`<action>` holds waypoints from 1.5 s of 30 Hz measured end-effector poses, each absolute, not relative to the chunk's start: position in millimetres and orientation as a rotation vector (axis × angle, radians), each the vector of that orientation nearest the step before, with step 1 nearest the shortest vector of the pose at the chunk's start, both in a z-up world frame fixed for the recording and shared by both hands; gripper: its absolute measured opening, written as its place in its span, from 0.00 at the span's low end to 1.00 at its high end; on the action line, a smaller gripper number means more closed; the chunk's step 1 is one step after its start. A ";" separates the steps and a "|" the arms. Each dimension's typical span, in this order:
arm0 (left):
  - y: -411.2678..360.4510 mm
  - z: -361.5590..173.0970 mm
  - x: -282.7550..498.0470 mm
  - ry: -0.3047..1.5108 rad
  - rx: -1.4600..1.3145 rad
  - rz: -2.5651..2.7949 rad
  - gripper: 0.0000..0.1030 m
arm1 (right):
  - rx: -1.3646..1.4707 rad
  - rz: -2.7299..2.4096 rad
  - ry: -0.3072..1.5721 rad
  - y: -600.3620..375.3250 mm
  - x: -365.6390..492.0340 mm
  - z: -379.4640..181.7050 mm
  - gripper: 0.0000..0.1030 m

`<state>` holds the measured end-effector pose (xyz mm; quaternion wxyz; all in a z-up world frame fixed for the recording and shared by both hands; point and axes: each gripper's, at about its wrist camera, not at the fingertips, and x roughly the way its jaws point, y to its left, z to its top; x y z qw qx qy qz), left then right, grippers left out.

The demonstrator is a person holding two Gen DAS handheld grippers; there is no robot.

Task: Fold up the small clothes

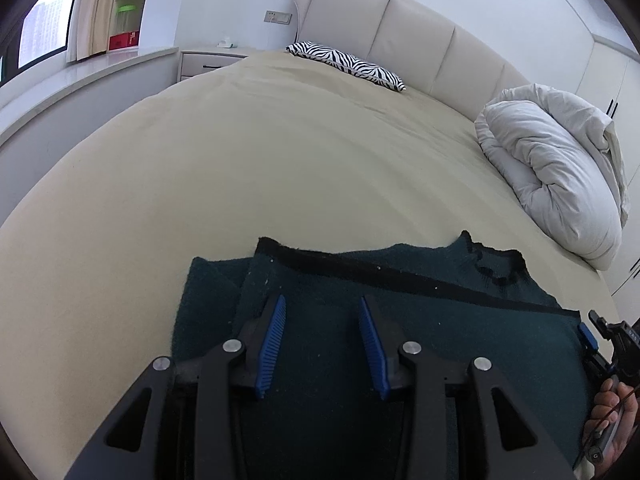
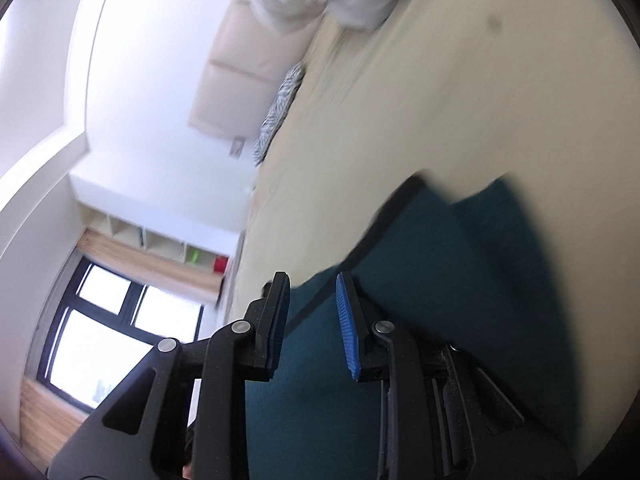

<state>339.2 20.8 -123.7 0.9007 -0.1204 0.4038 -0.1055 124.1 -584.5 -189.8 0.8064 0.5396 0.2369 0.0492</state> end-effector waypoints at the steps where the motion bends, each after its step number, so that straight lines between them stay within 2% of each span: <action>1: 25.3 -121.4 333.3 0.842 -0.254 -0.215 0.40 | 1.159 0.087 0.499 -589.4 119.8 -190.0 0.21; 3: 31.5 -116.3 316.5 0.845 -0.257 -0.219 0.40 | 1.115 0.012 0.507 -593.6 106.1 -182.7 0.24; 5: 33.1 -106.6 293.5 0.833 -0.244 -0.213 0.41 | 1.033 -0.088 0.541 -591.6 91.9 -170.9 0.36; 10: 6.2 -90.1 235.4 0.800 -0.144 -0.285 0.53 | 1.016 0.010 0.528 -538.1 61.6 -145.7 0.37; 13: -9.9 -100.3 216.0 0.828 -0.052 -0.277 0.54 | 0.965 0.192 0.590 -466.4 65.9 -134.3 0.38; 19: -8.7 -119.7 207.3 0.887 0.000 -0.272 0.54 | 0.863 0.420 0.862 -333.6 95.7 -176.0 0.39; 20: -8.4 -120.2 207.1 0.887 0.005 -0.276 0.54 | 0.864 0.408 0.879 -329.7 97.3 -186.5 0.35; 21: -8.0 -120.7 207.2 0.888 0.003 -0.279 0.54 | 0.877 0.408 0.864 -329.7 94.2 -190.6 0.33; 30: -2.3 -123.0 207.4 0.872 -0.032 -0.293 0.55 | 1.039 0.084 0.701 -449.0 24.4 -191.3 0.35; 36: -1.6 -122.0 206.0 0.862 -0.039 -0.300 0.55 | 1.025 -0.153 0.610 -500.8 -23.4 -175.0 0.37; 40: 3.7 -107.6 203.9 0.849 -0.084 -0.288 0.55 | 0.949 -0.134 0.590 -499.0 -13.2 -145.6 0.38; 42: 6.8 -93.9 208.8 0.817 -0.100 -0.278 0.55 | 0.918 -0.057 0.608 -488.5 7.1 -134.3 0.44; 45: 6.1 -84.0 230.6 0.805 -0.103 -0.266 0.55 | 0.878 0.050 0.650 -467.0 35.3 -129.3 0.44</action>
